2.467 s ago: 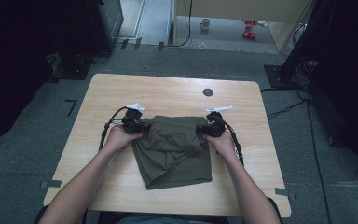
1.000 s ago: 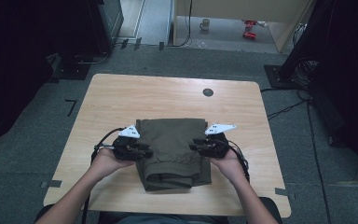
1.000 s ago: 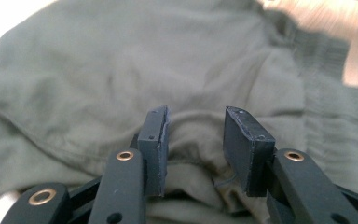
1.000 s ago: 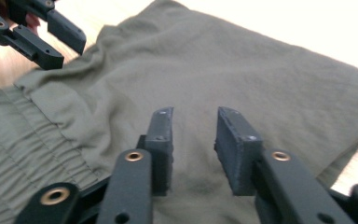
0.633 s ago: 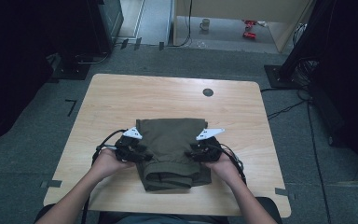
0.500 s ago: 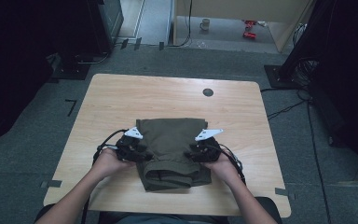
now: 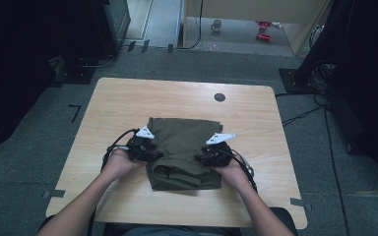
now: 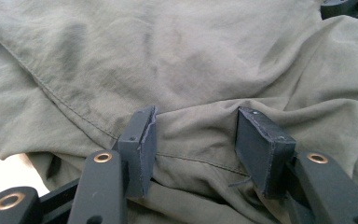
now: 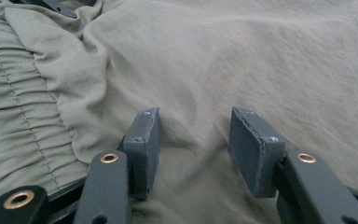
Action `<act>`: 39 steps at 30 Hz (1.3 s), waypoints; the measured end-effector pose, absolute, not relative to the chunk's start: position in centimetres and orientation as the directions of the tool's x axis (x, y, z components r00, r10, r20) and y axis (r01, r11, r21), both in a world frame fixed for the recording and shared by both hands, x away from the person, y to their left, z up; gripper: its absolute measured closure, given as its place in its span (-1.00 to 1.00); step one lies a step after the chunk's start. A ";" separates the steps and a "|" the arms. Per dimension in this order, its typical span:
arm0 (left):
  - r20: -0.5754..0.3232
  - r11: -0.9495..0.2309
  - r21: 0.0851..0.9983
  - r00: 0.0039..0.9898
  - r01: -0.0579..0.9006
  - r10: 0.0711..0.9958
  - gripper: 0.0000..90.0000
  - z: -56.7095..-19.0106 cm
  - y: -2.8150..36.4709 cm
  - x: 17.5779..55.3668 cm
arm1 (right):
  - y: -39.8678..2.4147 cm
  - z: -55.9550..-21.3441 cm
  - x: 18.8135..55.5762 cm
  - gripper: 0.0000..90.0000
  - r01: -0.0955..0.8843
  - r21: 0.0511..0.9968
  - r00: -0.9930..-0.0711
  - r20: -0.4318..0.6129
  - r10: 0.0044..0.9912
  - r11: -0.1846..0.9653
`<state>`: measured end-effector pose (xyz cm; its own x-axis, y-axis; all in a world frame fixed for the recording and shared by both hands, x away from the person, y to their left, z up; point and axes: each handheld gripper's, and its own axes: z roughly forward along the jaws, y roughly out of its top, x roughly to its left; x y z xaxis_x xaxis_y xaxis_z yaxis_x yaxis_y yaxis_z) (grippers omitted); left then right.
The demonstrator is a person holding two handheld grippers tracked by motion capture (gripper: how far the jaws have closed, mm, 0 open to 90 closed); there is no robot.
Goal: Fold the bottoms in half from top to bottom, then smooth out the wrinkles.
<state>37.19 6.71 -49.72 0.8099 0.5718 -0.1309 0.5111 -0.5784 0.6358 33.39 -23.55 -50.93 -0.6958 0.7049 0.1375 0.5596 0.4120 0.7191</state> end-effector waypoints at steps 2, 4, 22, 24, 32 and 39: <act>-0.129 -0.571 0.639 0.803 0.516 0.581 0.08 -49.7 6.6 37.8 | -23.5 -50.9 33.9 0.16 0.560 0.717 -0.689 0.126 0.713 0.415; -0.128 -0.562 0.646 0.799 0.516 0.587 0.08 -49.8 6.6 38.5 | -23.4 -50.9 34.7 0.16 0.559 0.722 -0.676 0.112 0.728 0.408; -0.150 -0.479 0.701 0.765 0.529 0.626 0.10 -47.3 7.0 40.5 | -23.7 -49.2 36.4 0.21 0.574 0.762 -0.613 0.157 0.774 0.300; -0.152 -0.481 0.708 0.777 0.517 0.611 0.14 -46.5 7.2 39.6 | -23.8 -48.5 35.8 0.27 0.566 0.775 -0.616 0.171 0.769 0.281; -0.180 -0.518 0.700 0.824 0.491 0.537 0.39 -45.5 6.9 36.1 | -23.6 -47.8 32.8 0.59 0.573 0.751 -0.647 0.169 0.744 0.327; -0.158 -0.563 0.671 0.835 0.483 0.528 0.40 -47.2 6.7 34.9 | -23.2 -49.4 32.4 0.57 0.583 0.709 -0.663 0.133 0.736 0.397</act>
